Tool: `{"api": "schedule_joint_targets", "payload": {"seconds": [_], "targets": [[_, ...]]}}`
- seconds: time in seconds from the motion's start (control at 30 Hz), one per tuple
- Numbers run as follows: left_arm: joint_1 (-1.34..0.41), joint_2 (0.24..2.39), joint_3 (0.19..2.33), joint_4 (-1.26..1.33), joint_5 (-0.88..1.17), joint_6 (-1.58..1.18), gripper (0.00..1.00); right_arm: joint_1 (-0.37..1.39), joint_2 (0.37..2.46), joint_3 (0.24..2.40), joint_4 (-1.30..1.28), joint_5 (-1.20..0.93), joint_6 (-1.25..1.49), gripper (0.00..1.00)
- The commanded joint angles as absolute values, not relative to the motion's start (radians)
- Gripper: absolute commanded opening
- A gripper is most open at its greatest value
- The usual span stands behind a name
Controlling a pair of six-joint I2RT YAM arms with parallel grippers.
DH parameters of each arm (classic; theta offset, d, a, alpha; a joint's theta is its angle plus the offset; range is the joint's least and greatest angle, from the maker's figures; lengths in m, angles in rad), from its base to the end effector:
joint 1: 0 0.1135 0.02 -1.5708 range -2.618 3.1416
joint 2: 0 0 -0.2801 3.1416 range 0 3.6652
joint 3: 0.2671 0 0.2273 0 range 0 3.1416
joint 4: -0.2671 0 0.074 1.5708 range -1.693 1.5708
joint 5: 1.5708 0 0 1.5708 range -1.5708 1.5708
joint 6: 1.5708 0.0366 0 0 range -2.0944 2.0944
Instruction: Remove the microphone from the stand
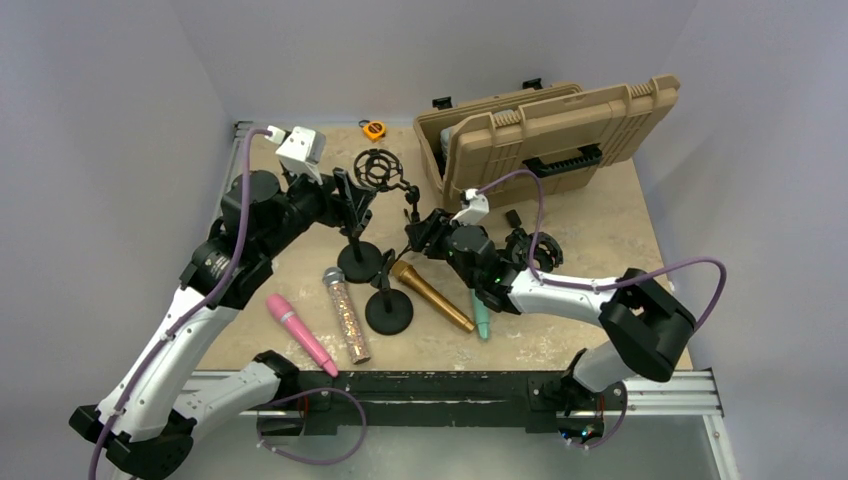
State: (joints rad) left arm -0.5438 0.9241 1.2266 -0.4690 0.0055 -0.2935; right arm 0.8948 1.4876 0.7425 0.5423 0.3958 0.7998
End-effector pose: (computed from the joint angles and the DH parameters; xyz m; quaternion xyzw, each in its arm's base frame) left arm 0.1297 -0.0787 0.4413 0.0971 0.7573 -0.2645 0.5892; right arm 0.2013 0.2284 0.2664 0.0880 0.7650 0.3635 0.5244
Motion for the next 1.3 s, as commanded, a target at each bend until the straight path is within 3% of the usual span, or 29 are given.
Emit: {"api": "schedule_joint_targets", "payload": {"seconds": [0.0, 0.7, 1.1, 1.27], "targets": [[-0.541, 0.884, 1.220, -0.460, -0.005, -0.255, 0.72, 0.890, 1.495, 0.785, 0.562, 0.475, 0.794, 0.49], [-0.542, 0.851, 1.198, -0.449, 0.003, -0.261, 0.72, 0.891, 1.561, 0.814, 0.647, 0.520, 0.741, 0.41], [-0.542, 0.856, 1.193, -0.446, 0.003, -0.262, 0.72, 0.916, 1.581, 0.835, 0.553, 0.668, 0.685, 0.01], [-0.542, 0.854, 1.191, -0.443, 0.003, -0.257, 0.72, 0.983, 1.639, 0.915, 0.433, 0.849, 0.632, 0.00]]}}
